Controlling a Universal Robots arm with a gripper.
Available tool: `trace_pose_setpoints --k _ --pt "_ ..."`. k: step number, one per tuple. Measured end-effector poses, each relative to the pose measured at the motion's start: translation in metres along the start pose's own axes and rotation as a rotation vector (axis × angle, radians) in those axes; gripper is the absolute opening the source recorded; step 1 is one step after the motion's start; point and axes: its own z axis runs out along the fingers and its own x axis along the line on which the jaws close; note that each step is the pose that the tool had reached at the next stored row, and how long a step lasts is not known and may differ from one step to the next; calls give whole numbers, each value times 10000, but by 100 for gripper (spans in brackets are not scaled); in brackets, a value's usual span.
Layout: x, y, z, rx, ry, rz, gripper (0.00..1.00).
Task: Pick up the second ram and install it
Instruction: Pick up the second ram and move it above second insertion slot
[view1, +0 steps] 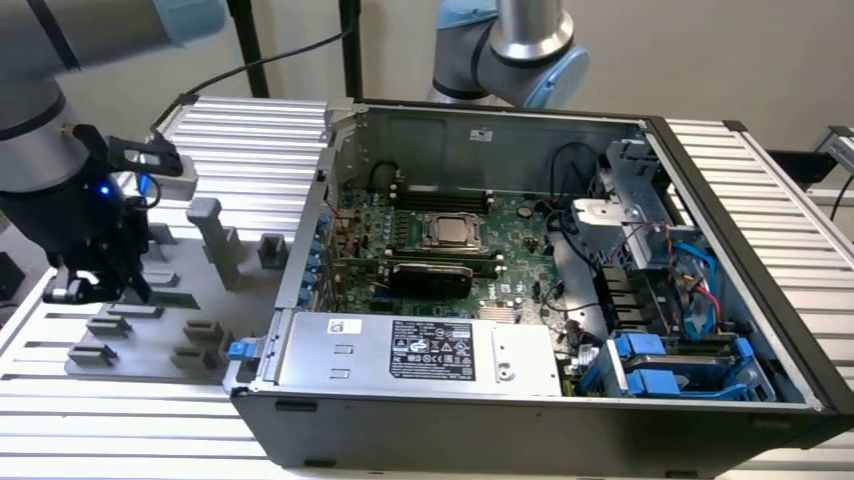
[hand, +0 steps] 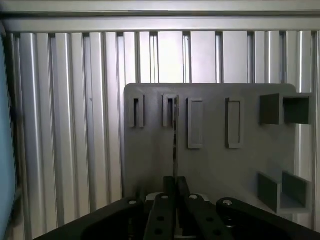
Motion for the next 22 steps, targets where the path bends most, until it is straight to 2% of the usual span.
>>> trace_pose_setpoints --k 15,18,22 --pt "-26 4 -679 0 0 0 14" --pt "-33 -18 -815 -1 1 -1 14" --pt "-45 -109 -998 -1 1 0 14"
